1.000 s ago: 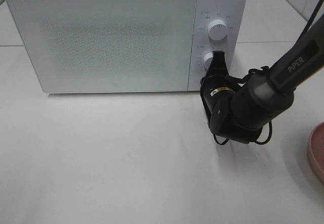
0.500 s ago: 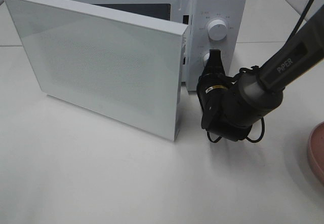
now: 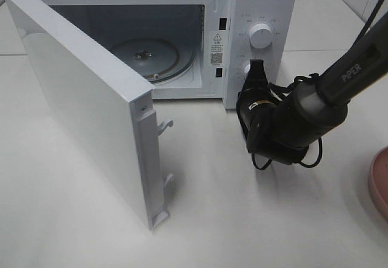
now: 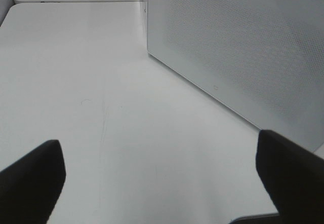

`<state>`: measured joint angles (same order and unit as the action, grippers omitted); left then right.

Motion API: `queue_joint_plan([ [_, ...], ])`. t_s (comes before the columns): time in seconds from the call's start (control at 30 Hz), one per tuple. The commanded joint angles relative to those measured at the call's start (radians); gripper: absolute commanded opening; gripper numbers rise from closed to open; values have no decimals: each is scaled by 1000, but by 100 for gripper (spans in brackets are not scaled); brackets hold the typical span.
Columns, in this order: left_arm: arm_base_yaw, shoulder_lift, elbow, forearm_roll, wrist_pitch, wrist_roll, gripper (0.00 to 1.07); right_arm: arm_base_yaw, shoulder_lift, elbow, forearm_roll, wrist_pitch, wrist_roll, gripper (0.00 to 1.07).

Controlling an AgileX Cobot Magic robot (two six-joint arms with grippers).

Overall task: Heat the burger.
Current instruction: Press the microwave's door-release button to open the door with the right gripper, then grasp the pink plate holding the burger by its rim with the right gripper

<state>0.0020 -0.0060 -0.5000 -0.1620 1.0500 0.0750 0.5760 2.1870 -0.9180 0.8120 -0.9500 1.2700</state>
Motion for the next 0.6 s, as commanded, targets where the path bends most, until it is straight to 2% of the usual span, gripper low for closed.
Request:
queue_joint_plan([
  [0.03,1,-24,2,0,-13,-1,94,-11,-38,22,-53,7,-4,0],
  [0.37,1,-24,2,0,-13,-1,94,-11,-96,100,-55,59,-5,0],
  [0.6,1,-24,2,0,-13,-1,94,-11,-178,197,-101,77,-8,0],
])
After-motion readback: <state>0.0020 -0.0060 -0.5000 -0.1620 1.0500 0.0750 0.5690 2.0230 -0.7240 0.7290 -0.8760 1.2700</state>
